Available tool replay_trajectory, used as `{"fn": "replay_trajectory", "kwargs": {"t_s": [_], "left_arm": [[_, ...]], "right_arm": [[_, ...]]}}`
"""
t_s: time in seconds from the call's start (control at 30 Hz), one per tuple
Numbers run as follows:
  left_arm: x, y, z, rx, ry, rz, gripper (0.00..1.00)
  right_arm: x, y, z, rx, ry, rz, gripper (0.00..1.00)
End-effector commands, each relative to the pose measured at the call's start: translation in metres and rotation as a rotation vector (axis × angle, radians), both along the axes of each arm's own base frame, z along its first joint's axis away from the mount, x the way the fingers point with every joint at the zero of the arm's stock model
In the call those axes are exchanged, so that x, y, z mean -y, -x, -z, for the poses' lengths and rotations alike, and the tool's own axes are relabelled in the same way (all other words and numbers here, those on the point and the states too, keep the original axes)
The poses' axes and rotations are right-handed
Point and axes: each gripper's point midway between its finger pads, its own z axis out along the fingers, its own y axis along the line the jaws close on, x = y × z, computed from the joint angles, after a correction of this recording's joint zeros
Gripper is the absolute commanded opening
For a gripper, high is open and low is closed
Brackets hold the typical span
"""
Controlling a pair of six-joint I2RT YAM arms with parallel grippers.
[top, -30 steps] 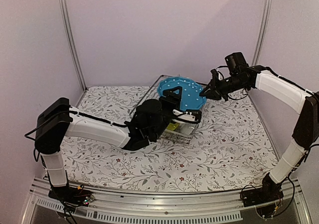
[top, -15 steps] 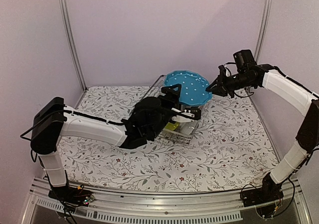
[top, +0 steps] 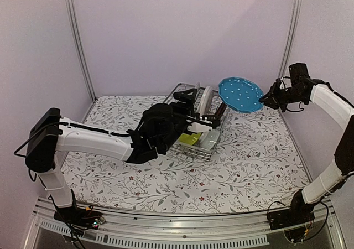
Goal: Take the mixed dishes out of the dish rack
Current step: Place the plate in the corner of the board.
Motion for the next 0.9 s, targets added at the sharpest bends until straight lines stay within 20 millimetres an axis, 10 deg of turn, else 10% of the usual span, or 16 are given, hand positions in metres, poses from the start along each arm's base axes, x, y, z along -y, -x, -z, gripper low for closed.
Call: {"fn": "replay_trajectory", "kwargs": {"t_s": [0.0,0.33,0.87], "left_arm": [[-0.008,-0.001,-0.010,-0.027,0.059,-0.006,1.00],[-0.016,-0.001,-0.019,-0.040,0.103,-0.016,0.99],[-0.023,-0.004,-0.026,-0.044,0.138,-0.027,1.00]], "right_arm": [[0.034,-0.004,-0.035,0.139,0.008,0.092,0.00],[0.109,-0.004,0.012,0.062,0.128,0.293,0.00],[0.127,-0.053,0.087,-0.026,0.136,0.324,0.00]]}}
